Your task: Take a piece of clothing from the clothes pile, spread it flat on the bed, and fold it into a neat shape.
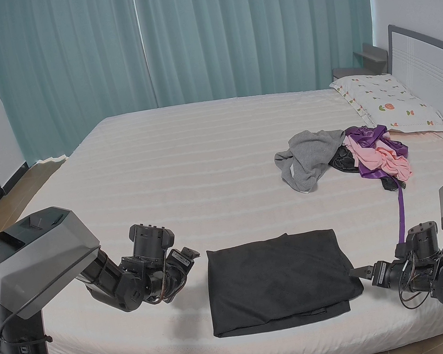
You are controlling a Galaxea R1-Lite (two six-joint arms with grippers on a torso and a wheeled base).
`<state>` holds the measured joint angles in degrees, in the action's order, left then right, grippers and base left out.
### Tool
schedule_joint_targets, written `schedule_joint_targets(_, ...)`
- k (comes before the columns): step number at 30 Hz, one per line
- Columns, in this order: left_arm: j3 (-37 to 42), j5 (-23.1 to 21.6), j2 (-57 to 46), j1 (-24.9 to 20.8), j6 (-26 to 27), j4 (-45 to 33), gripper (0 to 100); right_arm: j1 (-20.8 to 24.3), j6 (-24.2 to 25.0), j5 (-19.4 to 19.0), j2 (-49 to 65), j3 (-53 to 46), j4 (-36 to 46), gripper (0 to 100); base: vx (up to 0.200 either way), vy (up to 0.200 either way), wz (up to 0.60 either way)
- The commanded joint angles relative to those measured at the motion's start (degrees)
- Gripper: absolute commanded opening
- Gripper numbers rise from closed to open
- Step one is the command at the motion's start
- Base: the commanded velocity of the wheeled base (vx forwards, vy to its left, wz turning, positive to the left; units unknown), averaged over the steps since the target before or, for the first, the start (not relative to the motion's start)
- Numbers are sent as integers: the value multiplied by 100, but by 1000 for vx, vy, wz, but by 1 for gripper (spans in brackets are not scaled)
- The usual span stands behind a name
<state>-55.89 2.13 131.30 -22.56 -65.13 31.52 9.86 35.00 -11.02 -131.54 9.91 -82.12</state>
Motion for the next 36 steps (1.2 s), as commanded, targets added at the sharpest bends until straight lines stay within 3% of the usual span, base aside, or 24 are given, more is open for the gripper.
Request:
schedule_joint_targets(1,8,6,-17,-2,-8,3,100,-46,24,-5,-30,2,-6,100,0,0,0)
schedule_joint_targets(10,114,-2,-35,-73,-8,20,100,-72,60,-5,-48,37,3,100,0,-156,0)
schedule_joint_targets(22,202,-2,-44,-90,36,20,100,-81,60,-5,-74,46,3,100,0,0,0)
schedule_joint_targets(28,237,-2,-44,-169,27,20,100,-81,60,-5,-74,37,3,100,-200,0,0)
schedule_joint_targets(34,184,-11,-26,-169,53,29,100,-81,68,-5,-74,46,3,100,0,0,0)
schedule_joint_targets(36,140,-143,27,-187,467,38,100,-81,68,-5,-65,72,-6,100,0,0,0)
